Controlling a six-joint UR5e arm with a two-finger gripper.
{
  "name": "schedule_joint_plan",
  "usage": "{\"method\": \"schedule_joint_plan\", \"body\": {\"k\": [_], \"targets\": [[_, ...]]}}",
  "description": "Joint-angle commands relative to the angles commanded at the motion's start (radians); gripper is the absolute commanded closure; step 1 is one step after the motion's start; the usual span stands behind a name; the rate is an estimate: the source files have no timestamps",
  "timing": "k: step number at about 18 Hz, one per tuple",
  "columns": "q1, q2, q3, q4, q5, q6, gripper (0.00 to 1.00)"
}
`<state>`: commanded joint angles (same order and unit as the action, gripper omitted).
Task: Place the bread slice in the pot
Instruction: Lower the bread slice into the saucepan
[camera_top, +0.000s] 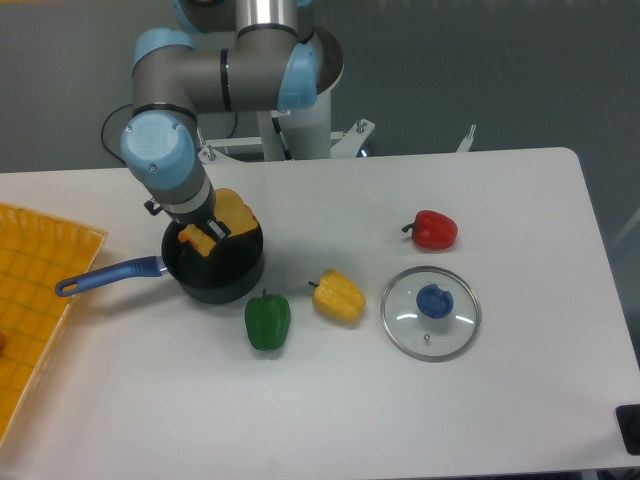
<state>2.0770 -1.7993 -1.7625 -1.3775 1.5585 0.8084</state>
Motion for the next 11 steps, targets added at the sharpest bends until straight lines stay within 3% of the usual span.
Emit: {"method": "schedule_joint_plan", "body": {"k": [11], "targets": [[-0.017,-0.026,0.0,0.02,0.0,-0.003,0.96]]}}
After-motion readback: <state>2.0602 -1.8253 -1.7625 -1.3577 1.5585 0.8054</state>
